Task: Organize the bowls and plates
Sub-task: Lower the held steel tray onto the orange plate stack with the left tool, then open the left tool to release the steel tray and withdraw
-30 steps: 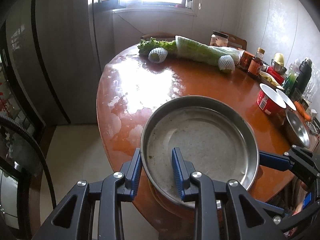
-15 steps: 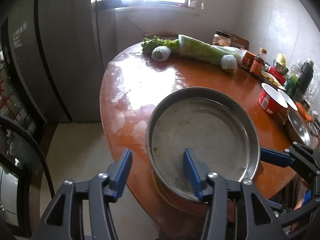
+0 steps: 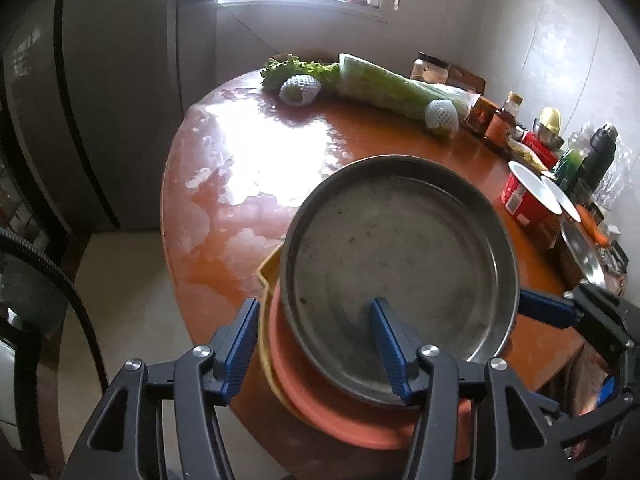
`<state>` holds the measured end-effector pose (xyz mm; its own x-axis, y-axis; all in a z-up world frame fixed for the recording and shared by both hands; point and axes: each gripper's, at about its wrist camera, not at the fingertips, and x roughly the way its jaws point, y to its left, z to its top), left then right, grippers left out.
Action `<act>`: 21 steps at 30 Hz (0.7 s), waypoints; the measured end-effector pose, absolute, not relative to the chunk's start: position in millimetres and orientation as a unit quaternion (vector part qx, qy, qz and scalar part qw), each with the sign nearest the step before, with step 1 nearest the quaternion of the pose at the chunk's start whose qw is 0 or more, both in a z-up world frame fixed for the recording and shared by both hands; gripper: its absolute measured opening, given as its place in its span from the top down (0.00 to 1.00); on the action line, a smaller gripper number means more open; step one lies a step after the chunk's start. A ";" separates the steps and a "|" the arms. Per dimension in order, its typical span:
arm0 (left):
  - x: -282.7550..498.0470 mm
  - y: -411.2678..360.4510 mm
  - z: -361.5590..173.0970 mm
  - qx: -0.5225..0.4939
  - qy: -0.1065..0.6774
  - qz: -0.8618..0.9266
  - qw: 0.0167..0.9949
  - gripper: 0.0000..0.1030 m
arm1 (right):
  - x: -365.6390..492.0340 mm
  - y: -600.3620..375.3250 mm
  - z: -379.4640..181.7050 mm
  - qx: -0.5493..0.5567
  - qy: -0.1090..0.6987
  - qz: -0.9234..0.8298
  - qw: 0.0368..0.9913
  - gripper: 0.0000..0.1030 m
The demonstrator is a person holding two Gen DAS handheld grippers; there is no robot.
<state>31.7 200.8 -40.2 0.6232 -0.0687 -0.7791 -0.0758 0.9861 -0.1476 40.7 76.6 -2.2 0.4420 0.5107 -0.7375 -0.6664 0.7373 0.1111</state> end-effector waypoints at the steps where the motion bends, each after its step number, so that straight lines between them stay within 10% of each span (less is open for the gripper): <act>1: 32.4 199.0 -40.6 -0.081 0.434 0.002 0.897 0.46 | 41.2 75.2 -2.6 -0.098 0.398 0.349 0.843 0.33; 21: 87.9 153.6 -41.2 -0.081 0.443 -0.037 0.892 0.47 | 70.7 38.3 -7.8 -0.067 0.409 0.301 0.859 0.33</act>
<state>87.9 153.6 -41.2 0.6046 -0.1385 -0.7844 -0.0053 0.9840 -0.1778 70.7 38.3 -7.8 0.4851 0.4620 -0.7425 -0.5719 0.8099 0.1303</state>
